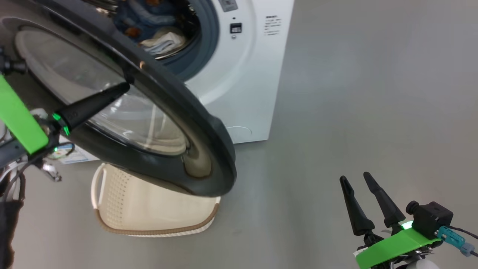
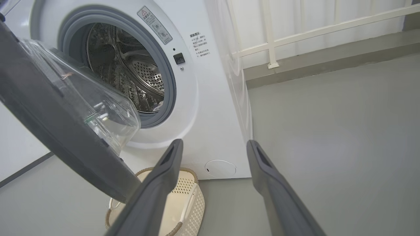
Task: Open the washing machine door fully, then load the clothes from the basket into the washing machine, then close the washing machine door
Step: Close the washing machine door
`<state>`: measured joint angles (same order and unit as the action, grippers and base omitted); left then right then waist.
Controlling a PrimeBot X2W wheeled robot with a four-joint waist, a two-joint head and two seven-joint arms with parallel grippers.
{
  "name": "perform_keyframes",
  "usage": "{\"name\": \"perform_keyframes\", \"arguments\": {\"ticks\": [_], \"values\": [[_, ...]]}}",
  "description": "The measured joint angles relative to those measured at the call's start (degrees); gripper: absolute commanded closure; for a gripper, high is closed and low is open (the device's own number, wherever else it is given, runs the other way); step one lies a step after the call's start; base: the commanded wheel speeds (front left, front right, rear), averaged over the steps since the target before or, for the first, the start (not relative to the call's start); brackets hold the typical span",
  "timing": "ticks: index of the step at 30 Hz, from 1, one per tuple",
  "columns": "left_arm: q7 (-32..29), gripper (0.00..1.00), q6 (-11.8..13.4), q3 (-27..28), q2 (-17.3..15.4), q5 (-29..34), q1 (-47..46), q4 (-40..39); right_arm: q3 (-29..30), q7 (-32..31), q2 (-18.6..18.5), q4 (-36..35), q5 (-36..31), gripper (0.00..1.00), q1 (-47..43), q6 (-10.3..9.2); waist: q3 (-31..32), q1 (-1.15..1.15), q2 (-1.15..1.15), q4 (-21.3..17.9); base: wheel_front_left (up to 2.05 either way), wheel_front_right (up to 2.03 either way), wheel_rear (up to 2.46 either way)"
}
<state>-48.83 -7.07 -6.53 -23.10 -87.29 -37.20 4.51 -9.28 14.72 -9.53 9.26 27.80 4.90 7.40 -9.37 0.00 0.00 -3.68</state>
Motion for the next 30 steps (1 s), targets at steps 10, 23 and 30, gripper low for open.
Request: {"name": "perform_keyframes", "arguments": {"ticks": [10, 23, 30], "values": [[3.86, 1.00, -0.01, -0.93, -0.09, 1.41, -2.15, 2.90, 0.49, 0.00, 0.60, -0.01, 0.00, 0.00, 0.01, 0.00, -0.32, 0.00, 0.00, -2.61, 0.00, 0.00, 0.00], [10.71, 0.61, -0.02, -0.03, -4.75, 1.54, 10.15, 0.52, 0.66, 0.00, -0.08, 0.08, -0.10, 0.00, -0.06, 0.00, 1.38, 0.00, 0.00, 0.52, 0.00, 0.00, 0.00], [16.41, 0.00, -0.01, 0.33, -6.30, 3.42, 17.97, -0.29, 0.48, 0.00, -0.80, 0.21, -0.12, 0.00, -0.23, 0.00, 2.76, 0.00, 0.00, 1.91, 0.00, 0.00, 0.00]]}}
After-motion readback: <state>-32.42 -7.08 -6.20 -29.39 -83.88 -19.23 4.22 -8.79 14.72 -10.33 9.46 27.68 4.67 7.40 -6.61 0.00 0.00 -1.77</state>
